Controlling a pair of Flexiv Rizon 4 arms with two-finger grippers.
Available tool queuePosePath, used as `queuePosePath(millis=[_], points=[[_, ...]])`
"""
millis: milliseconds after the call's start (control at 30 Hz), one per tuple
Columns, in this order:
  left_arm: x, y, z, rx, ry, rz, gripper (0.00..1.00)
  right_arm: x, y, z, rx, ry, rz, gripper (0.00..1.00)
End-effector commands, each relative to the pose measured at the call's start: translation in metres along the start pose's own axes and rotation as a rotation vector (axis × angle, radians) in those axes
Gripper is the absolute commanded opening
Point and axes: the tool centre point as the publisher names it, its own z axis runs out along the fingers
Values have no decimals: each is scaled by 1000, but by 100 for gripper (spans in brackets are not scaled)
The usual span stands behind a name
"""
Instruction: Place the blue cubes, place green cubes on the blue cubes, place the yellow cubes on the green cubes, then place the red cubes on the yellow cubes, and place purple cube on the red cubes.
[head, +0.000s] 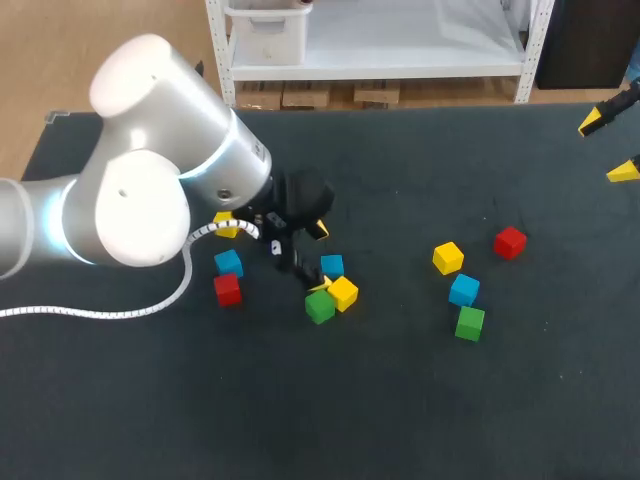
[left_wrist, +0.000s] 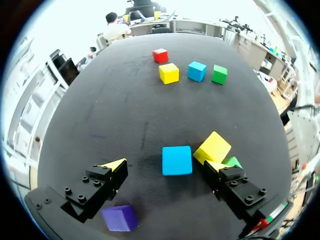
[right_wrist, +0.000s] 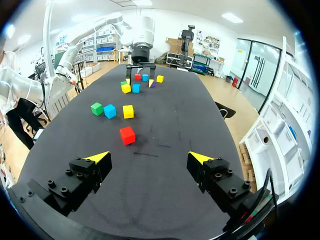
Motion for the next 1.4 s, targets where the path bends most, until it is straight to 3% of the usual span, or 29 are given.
queuePosePath(millis=[33,267,600,633,700,833,1100,1200,1267,1300,1333,1400], points=[[2,2,0,-30,7,-82,100,-1,2,0,4,1,-1,100],[6,2,-5,-58,8,-129,100,-1,2,0,4,1,-1,100],[-4,-11,-2,-13,-44,-6,100,-1,2,0,4,1,-1,100],[-5,-11,-1,-12,-47,-3,91,-1,2,0,4,1,-1,100],[-5,-13,-1,-6,-48,1,49,-1,2,0,4,1,-1,100],[-5,-13,1,3,-49,2,51,-1,2,0,4,1,-1,100],[-3,-11,1,9,-51,10,45,-1,2,0,4,1,-1,100],[-3,-11,2,11,-55,11,36,-1,2,0,4,1,-1,100],[-3,-11,2,11,-56,12,26,-1,2,0,4,1,-1,100],[-3,-11,2,11,-56,12,18,-1,2,0,4,1,-1,100],[-3,-11,2,10,-57,13,3,-1,2,0,4,1,-1,100],[-4,-11,0,6,-59,14,0,-1,2,0,4,1,-1,100]])
